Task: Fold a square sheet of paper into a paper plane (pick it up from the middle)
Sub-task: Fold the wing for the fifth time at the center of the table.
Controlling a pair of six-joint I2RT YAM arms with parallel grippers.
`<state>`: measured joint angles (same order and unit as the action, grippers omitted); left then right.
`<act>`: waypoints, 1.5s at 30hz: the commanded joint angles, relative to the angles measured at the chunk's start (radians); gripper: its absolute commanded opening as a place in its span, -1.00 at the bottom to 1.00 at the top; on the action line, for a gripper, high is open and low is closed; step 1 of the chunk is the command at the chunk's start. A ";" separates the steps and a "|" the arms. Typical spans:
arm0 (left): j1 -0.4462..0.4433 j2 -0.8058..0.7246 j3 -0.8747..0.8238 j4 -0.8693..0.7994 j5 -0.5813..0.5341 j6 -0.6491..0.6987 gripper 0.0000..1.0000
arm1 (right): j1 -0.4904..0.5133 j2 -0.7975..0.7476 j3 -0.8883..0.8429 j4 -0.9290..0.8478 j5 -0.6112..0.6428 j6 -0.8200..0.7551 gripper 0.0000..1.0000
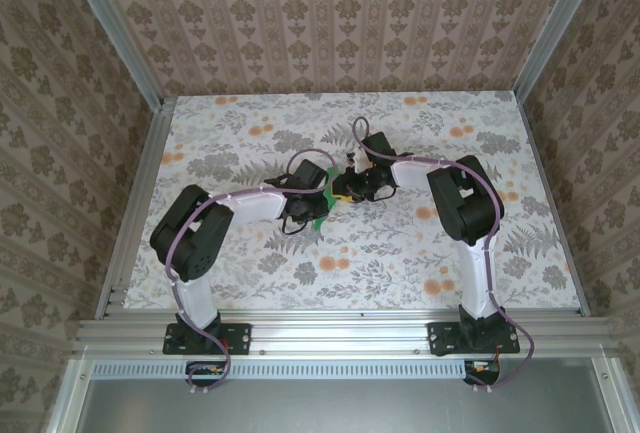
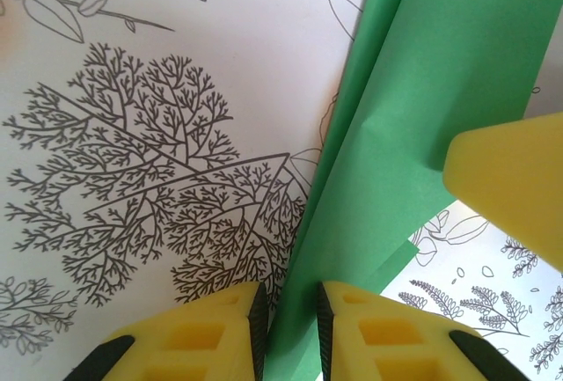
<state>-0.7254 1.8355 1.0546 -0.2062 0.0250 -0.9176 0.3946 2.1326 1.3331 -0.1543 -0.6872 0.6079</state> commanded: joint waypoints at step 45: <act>0.116 -0.144 -0.223 0.264 0.291 -0.021 -0.43 | -0.001 0.116 0.096 -0.183 0.144 -0.020 -0.71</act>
<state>-0.6189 1.6894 0.8242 0.0257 0.2687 -0.9371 0.4019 2.1822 1.4303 -0.2768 -0.6277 0.6010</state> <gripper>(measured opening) 0.295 0.143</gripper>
